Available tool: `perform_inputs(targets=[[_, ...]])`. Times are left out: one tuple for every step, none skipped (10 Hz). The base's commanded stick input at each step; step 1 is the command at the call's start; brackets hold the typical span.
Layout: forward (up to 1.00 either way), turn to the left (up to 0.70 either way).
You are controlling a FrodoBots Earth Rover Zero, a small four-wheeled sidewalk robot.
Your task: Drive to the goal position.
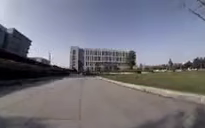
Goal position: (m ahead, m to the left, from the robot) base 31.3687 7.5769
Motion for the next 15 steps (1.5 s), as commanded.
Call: perform_inputs(targets=[[1.0,0.0],[1.0,0.0],[1.0,0.0],[1.0,0.0],[1.0,0.0],[1.0,0.0],[1.0,0.16],[1.0,0.34],[1.0,0.12],[1.0,0.0],[1.0,0.15],[1.0,0.31],[1.0,0.11],[1.0,0.14],[1.0,0.4]])
